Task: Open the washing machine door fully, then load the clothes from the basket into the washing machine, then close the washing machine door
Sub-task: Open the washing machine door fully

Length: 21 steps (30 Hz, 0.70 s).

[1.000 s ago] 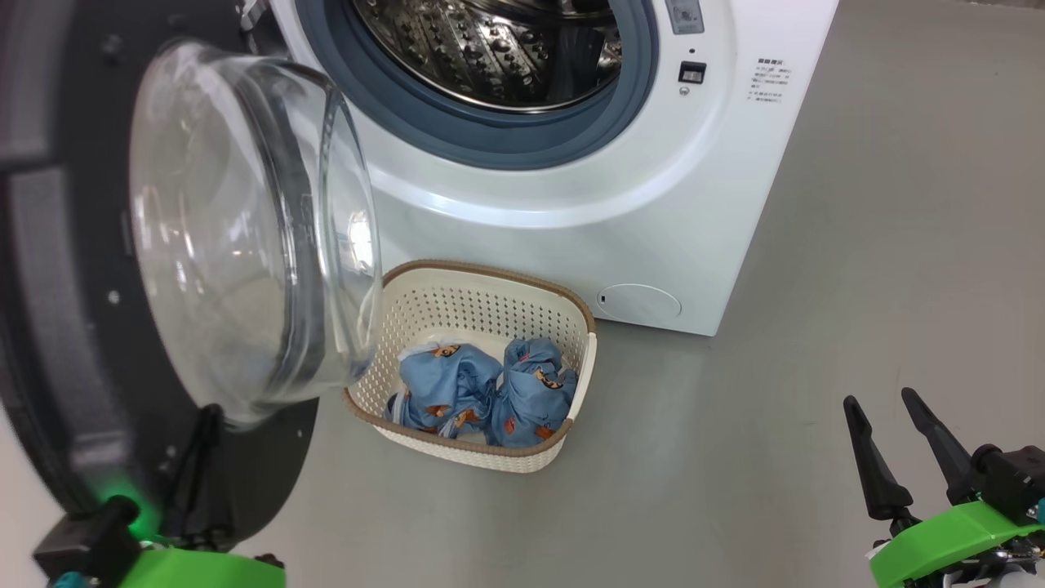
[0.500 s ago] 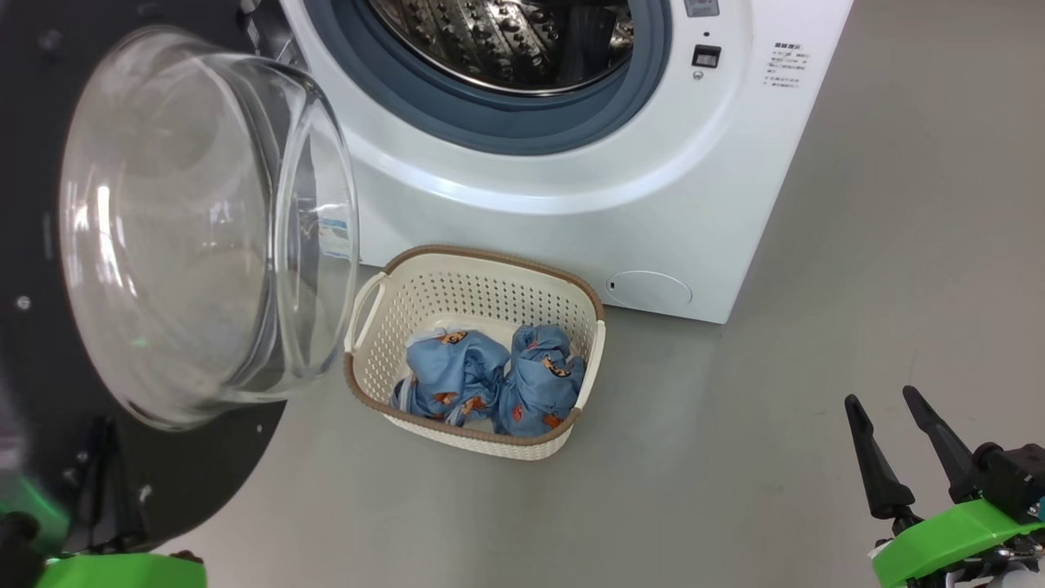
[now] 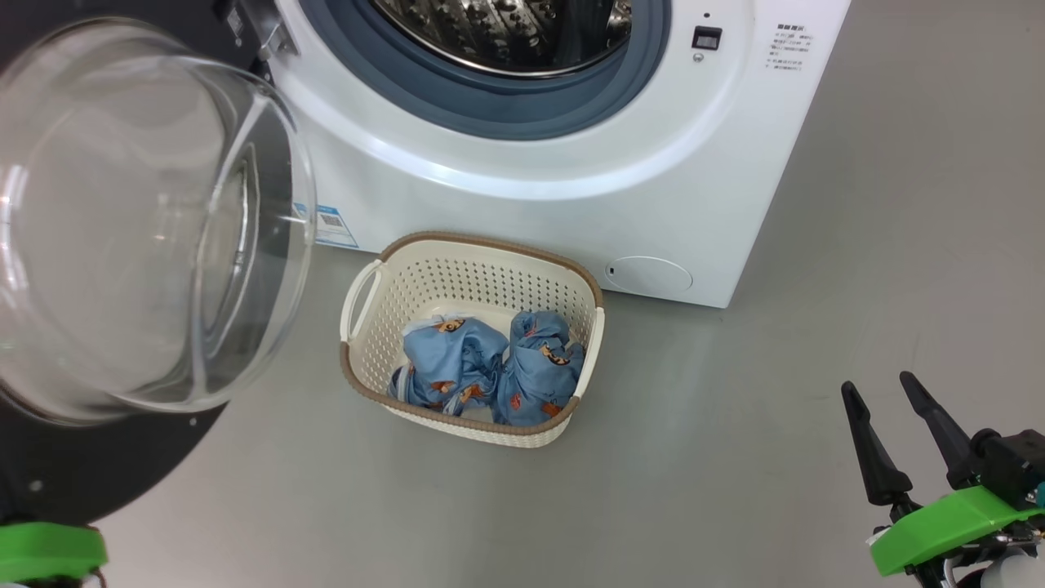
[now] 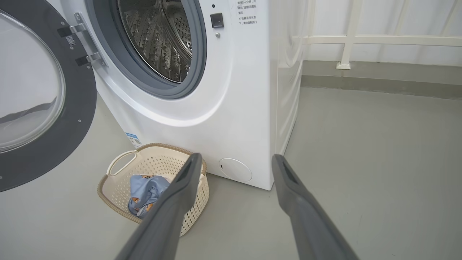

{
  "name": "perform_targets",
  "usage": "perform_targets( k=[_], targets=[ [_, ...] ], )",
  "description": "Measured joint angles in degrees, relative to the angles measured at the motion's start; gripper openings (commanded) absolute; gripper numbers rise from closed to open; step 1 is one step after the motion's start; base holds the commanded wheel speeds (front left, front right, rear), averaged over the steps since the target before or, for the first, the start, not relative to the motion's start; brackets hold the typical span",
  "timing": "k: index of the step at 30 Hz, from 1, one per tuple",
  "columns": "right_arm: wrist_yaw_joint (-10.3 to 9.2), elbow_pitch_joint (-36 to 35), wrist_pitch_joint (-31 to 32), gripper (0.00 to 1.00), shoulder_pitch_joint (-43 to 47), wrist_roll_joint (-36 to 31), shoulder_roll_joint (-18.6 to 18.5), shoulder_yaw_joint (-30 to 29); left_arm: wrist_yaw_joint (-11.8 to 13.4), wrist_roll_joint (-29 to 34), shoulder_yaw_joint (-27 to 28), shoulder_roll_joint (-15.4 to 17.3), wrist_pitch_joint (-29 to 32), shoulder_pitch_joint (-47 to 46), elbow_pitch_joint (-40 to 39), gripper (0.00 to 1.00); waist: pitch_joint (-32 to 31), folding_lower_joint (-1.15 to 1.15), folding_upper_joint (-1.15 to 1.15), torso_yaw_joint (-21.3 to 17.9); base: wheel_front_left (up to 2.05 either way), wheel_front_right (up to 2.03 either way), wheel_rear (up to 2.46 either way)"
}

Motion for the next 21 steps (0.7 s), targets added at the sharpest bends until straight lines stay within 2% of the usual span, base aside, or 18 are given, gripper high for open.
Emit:
perform_targets(
  k=[12,21],
  targets=[
    [0.00,0.04,0.00,1.00,-1.47,0.00,-0.96,0.63,-0.43,2.67,7.91,2.07,0.00,-8.07,8.37,0.00,2.30,0.00,0.00,-0.72,0.00,0.00,0.00],
    [0.00,-0.13,0.00,1.00,-3.36,0.00,-1.57,0.68,-2.30,3.69,13.49,5.50,-0.01,-14.00,15.43,0.00,5.28,0.00,0.00,-1.20,0.00,0.00,0.00]
  ],
)
